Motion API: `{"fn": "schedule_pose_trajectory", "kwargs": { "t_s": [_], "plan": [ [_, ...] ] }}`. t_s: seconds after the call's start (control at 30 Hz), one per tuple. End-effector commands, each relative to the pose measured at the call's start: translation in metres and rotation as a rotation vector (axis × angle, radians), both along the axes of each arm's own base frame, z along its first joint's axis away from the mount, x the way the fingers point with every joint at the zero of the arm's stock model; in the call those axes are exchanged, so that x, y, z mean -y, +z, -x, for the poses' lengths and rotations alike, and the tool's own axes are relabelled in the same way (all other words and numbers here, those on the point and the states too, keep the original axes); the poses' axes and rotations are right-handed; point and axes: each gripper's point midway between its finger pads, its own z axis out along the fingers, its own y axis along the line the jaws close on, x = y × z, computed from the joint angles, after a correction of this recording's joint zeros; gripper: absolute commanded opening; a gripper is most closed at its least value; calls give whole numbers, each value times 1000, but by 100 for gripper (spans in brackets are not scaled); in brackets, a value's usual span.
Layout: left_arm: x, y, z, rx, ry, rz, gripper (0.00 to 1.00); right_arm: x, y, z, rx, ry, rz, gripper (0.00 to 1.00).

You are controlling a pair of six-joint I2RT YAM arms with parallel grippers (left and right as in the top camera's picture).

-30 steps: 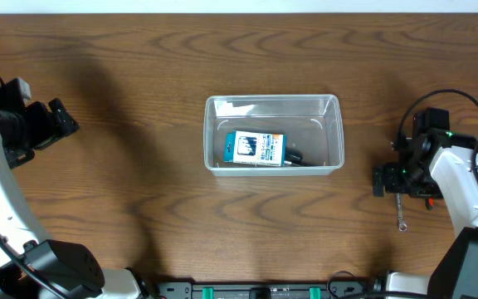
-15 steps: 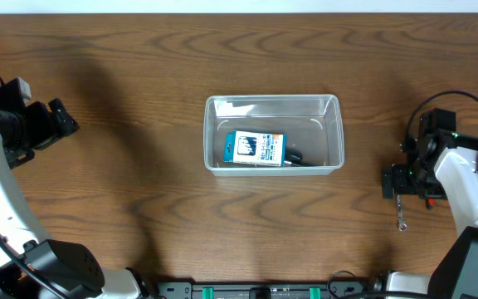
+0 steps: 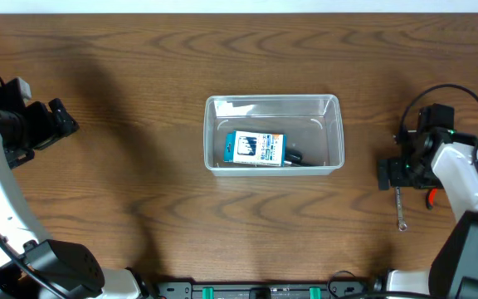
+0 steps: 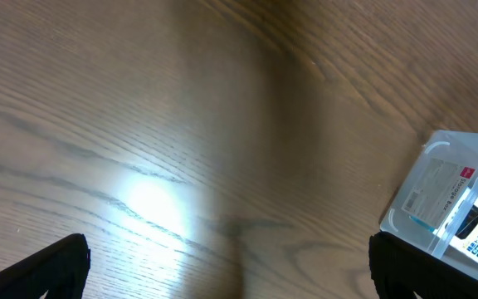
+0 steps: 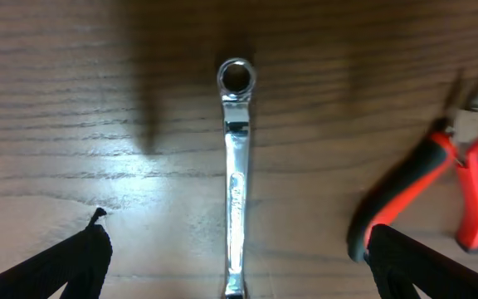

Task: Pack container
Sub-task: 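Lower the right gripper and grasp the silver wrench's shaft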

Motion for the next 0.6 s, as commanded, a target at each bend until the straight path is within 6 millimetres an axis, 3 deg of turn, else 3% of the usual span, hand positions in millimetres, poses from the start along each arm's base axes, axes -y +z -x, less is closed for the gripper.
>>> {"fn": "schedule_pose_trajectory", "kwargs": {
  "t_s": [0.0, 0.27, 0.57],
  "plan": [
    [0, 1, 0, 5, -12, 4, 98, 1, -15, 7, -58, 21, -22, 99],
    [0, 1, 0, 5, -12, 4, 98, 4, -38, 10, -115, 4, -39, 99],
    [0, 1, 0, 5, -12, 4, 98, 11, -40, 10, -111, -18, -38, 99]
  ]
}}
